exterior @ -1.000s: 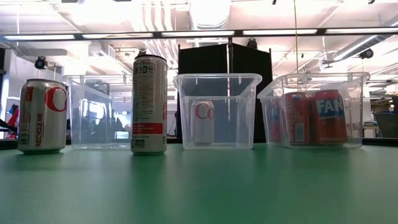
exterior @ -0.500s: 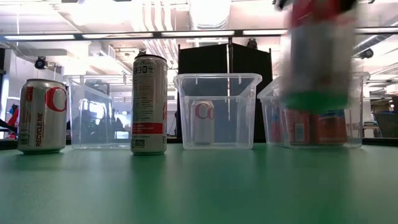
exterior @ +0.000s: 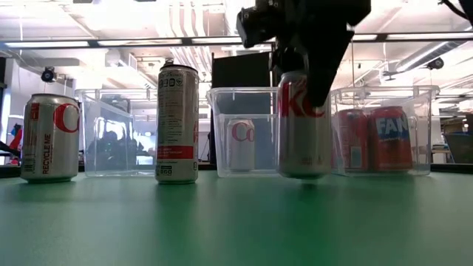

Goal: Sort soda cans
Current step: Put the middle silver soda can into the middle transparent bin

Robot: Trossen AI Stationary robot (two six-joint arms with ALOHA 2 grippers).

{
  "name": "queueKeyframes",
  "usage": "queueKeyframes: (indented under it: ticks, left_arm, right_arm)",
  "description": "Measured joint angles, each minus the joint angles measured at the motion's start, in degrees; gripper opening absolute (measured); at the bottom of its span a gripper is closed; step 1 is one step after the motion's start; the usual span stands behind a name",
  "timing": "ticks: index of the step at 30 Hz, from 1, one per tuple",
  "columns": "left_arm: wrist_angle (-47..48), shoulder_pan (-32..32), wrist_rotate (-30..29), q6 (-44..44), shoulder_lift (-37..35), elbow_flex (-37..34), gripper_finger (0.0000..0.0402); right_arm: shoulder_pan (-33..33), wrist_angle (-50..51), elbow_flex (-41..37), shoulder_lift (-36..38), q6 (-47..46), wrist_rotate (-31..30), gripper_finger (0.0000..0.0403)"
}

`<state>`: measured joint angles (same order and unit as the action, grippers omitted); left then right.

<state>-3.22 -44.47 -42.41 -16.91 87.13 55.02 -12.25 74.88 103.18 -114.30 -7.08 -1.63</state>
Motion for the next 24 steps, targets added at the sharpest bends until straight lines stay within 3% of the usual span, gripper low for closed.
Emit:
queueKeyframes:
  ticks: [10, 15, 24]
  left_arm:
    - [0.3, 0.0, 0.0, -0.8, 0.0, 0.0, 0.0382]
    - [0.3, 0.0, 0.0, -1.2, -0.1, 0.0, 0.0382]
    - [0.3, -0.2, 0.0, -1.8, -0.1, 0.0, 0.0382]
  right_arm:
    - [-0.1, -0.2, -0.2, 0.6, -0.9, 0.1, 0.0352]
    - [-0.2, -0.4, -0.2, 1.2, -4.6, 0.1, 0.0359]
    - [-0.3, -0.6, -0.5, 1.9, -31.0, -1.0, 0.0361]
